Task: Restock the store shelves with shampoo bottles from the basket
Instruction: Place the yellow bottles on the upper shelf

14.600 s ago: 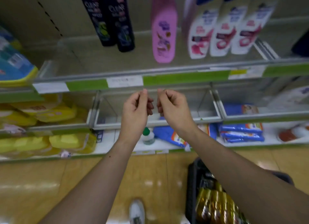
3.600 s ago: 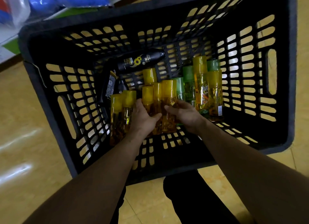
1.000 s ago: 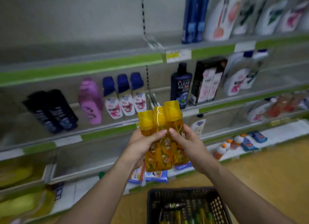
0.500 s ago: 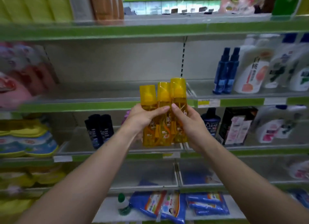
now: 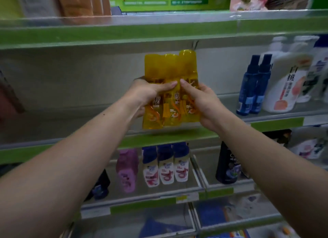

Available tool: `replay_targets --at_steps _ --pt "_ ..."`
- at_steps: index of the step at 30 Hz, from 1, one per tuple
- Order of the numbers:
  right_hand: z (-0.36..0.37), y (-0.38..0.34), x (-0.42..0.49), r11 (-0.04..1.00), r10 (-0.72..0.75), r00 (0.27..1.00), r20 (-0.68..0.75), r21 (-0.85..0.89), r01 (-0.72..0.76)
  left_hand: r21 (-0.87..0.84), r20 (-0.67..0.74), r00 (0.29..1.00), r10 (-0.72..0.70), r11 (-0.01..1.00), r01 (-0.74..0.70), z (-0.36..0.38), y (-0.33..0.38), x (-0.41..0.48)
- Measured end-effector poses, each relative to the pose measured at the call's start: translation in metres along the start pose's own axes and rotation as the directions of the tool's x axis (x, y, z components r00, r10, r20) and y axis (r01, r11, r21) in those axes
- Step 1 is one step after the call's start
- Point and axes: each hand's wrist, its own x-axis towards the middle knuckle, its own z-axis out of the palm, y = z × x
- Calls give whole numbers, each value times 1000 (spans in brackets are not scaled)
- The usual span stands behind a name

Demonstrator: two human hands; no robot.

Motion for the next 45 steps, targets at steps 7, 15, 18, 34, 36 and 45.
replay_targets --at_steps 7,15,18,34,36,45 --pt "-13 9 43 997 -76 997 -3 21 76 -44 -111 972 206 976 -211 14 -17 40" --pt "-21 26 57 994 -95 995 17 61 94 24 -124 930 347 938 -346 10 -38 59" --pt "-16 26 66 993 -108 994 0 49 108 52 -87 924 373 928 -369 4 -40 69" --pt "-3 33 79 986 -140 989 -38 -101 136 130 109 962 251 956 -264 -31 -56 81" --pt "-2 34 78 984 -150 987 -51 -103 144 107 116 967 227 965 -239 -27 -62 78" --pt "-5 39 71 970 -144 985 -94 -209 122 74 144 964 222 969 -234 -28 -65 72"
